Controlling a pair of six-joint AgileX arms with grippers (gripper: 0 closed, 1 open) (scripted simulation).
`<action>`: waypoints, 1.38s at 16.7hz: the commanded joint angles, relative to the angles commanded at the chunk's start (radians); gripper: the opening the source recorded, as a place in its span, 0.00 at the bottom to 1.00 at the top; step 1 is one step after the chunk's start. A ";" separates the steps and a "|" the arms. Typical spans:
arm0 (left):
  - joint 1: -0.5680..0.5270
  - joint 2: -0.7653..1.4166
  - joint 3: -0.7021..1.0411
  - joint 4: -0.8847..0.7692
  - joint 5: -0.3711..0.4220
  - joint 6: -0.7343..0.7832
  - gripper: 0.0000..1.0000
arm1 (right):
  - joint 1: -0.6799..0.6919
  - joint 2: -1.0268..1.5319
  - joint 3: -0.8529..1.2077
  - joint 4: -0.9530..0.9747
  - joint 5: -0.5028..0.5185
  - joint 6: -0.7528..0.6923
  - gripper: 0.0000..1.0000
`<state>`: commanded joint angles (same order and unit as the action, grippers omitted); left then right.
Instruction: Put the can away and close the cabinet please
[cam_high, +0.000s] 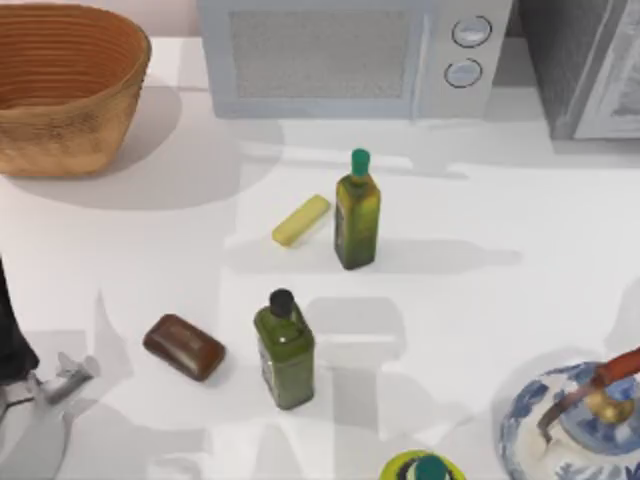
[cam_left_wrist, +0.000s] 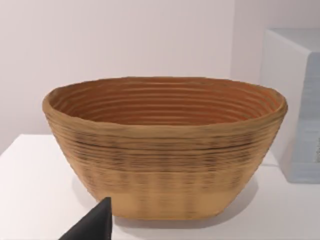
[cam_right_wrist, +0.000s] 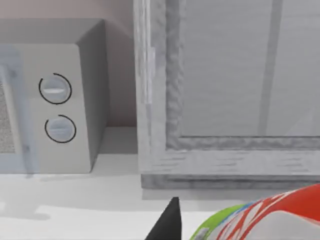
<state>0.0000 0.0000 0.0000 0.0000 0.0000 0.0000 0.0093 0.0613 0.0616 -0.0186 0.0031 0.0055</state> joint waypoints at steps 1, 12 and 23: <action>0.000 0.000 0.000 0.000 0.000 0.000 1.00 | 0.006 0.037 0.040 -0.011 0.001 0.002 0.00; 0.000 0.000 0.000 0.000 0.000 0.000 1.00 | 0.146 0.748 0.860 -0.236 0.038 0.015 0.00; 0.000 0.000 0.000 0.000 0.000 0.000 1.00 | 0.178 1.253 1.655 -0.401 0.182 0.014 0.00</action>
<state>0.0000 0.0000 0.0000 0.0000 0.0000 0.0000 0.1876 1.3147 1.7163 -0.4196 0.1854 0.0199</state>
